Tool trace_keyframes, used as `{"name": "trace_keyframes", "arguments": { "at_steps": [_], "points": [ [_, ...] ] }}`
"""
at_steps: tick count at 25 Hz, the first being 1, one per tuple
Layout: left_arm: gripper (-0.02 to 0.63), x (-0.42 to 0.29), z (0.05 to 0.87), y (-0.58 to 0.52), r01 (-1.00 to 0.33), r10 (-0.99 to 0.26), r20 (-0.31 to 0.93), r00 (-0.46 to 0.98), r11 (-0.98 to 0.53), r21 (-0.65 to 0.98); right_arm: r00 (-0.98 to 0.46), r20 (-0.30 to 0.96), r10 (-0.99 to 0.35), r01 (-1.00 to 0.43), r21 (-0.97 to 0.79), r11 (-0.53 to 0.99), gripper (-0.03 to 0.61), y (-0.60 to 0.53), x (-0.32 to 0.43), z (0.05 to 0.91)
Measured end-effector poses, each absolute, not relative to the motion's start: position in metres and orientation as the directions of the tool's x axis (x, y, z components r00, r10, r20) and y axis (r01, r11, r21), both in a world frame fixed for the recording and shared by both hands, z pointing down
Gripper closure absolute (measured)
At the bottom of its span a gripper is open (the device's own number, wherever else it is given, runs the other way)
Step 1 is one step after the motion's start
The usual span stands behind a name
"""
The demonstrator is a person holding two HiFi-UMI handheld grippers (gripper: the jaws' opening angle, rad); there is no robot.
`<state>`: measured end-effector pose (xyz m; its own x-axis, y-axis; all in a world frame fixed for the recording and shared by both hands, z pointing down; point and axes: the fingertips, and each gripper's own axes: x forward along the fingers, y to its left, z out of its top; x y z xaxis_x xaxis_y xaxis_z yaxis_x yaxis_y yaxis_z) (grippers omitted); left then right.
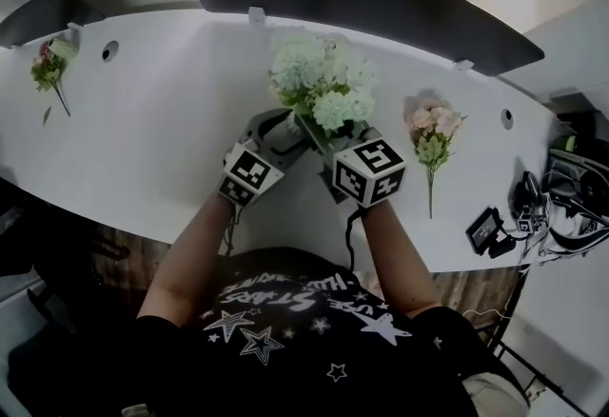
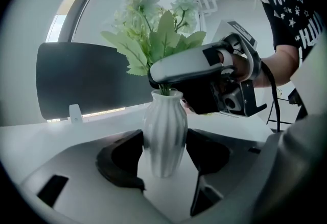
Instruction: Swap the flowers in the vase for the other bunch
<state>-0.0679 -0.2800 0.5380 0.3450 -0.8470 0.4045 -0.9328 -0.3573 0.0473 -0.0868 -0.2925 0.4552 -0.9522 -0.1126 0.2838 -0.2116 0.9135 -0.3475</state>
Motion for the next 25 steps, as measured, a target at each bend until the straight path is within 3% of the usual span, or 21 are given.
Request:
{"name": "trace_keyframes", "arguments": {
  "at_steps": [25],
  "points": [
    [0.341,-0.067,0.540,-0.280,-0.927,-0.840,0.410,0.355,-0.374,0.035,-0.964,0.099,-0.246,-0.262,-0.212,0.942,0.487,-0.305,-0.071,0.330]
  ]
}}
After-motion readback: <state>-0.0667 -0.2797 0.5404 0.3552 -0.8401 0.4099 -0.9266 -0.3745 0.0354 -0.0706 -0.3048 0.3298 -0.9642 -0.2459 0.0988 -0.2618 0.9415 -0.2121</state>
